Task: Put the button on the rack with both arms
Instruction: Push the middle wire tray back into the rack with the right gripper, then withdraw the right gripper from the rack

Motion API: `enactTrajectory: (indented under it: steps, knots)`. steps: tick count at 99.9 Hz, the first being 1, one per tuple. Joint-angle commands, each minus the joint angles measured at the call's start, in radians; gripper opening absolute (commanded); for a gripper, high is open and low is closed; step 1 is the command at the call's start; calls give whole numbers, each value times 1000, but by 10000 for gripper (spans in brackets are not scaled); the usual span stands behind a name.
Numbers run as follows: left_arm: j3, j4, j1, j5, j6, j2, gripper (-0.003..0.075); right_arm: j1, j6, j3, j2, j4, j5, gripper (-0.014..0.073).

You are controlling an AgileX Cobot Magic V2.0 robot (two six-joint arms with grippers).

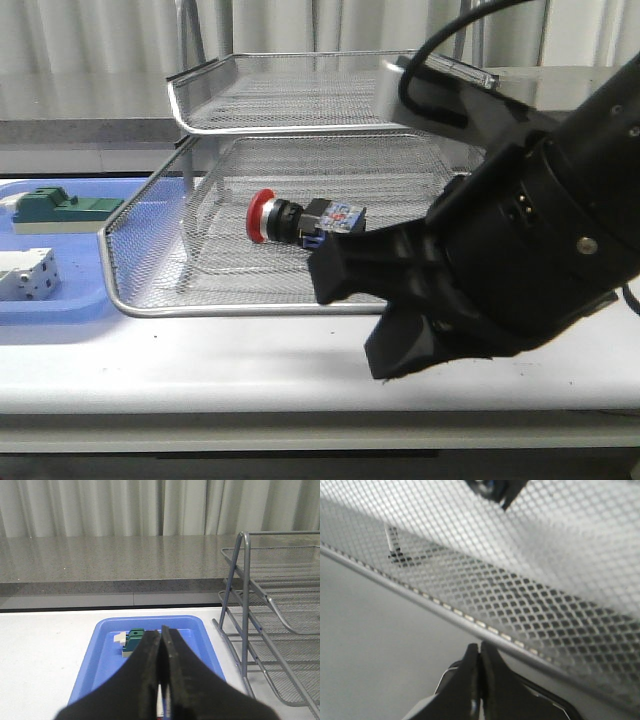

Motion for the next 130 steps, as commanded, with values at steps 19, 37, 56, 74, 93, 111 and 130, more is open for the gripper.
enactTrajectory:
  steps: [19, 37, 56, 74, 93, 111, 130]
  knots:
    - [-30, -19, -7, -65, -6, 4, -20, -14, 0, -27, 16, 7, -199, -61]
    - [-30, -19, -7, -65, -6, 4, -20, -62, -28, -100, 78, 3, -201, -61]
    - [-30, -19, -7, -65, -6, 4, -20, -141, -81, -222, 157, -6, -179, -61]
    - [-30, -19, -7, -65, -6, 4, -20, -201, -117, -317, 213, -12, -139, -61]
    - [-30, -19, -7, -65, -6, 4, -20, -212, -117, -360, 218, -23, -91, -61]
    - [-30, -19, -7, -65, -6, 4, -20, -199, -117, -358, 184, -23, -19, -61]
    - [-30, -19, -7, -65, -6, 4, -20, -193, -117, -342, 89, -53, 21, -61]
